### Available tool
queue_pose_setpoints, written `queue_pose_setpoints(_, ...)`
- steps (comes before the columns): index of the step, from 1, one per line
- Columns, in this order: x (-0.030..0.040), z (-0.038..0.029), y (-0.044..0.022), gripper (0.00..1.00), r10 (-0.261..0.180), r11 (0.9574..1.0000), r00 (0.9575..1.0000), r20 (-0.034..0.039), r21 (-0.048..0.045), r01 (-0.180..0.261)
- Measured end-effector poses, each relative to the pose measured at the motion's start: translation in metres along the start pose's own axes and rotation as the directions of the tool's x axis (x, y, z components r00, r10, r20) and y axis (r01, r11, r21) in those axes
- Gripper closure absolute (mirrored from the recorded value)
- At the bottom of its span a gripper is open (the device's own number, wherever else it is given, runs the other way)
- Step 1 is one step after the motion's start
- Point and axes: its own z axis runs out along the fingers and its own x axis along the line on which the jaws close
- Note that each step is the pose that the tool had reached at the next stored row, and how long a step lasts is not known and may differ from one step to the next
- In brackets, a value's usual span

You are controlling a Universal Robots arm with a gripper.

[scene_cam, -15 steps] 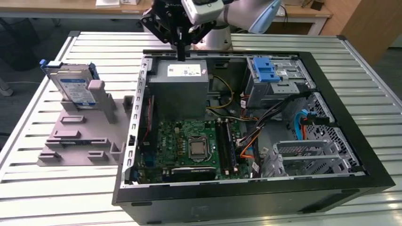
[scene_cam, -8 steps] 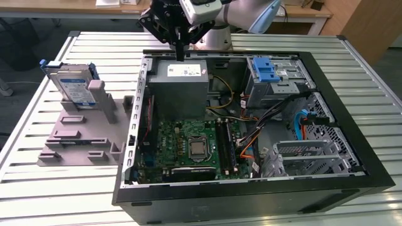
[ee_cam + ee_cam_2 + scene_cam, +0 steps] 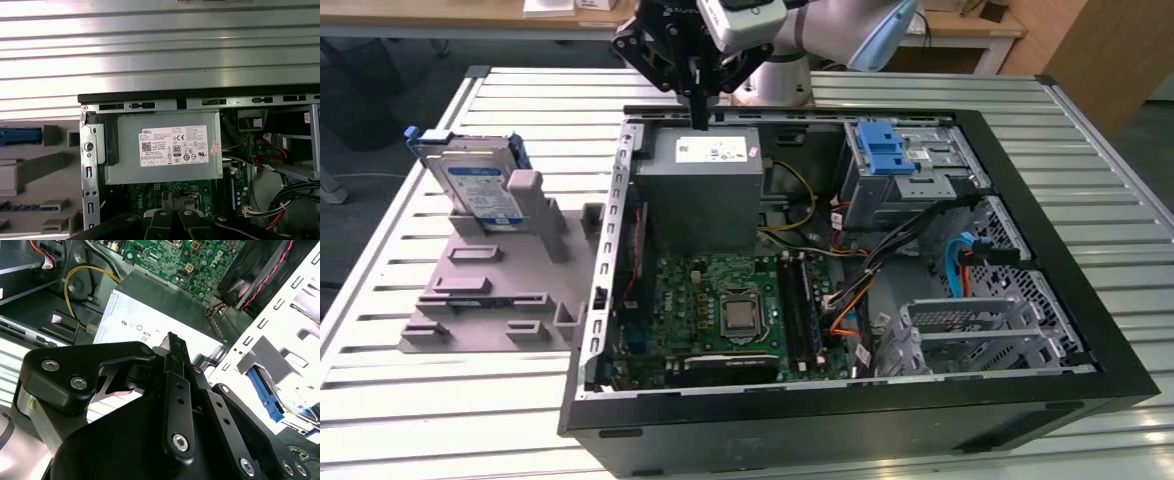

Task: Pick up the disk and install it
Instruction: 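Reach for the disk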

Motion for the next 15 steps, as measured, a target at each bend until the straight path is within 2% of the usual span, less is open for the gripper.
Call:
queue_pose_setpoints(5,0.0027,0.0001,0.0005,0.89,-0.001,1.0,1.0,-0.0001,0.0,0.001)
queue_pose_setpoints(9,0.0058,0.0002,0.0003,0.89,-0.024,0.9997,0.9997,-0.001,-0.0007,0.024)
queue_pose_setpoints(15,0.0142,0.0004,0.0001,0.89,-0.034,0.9994,0.9994,-0.0014,-0.001,0.034)
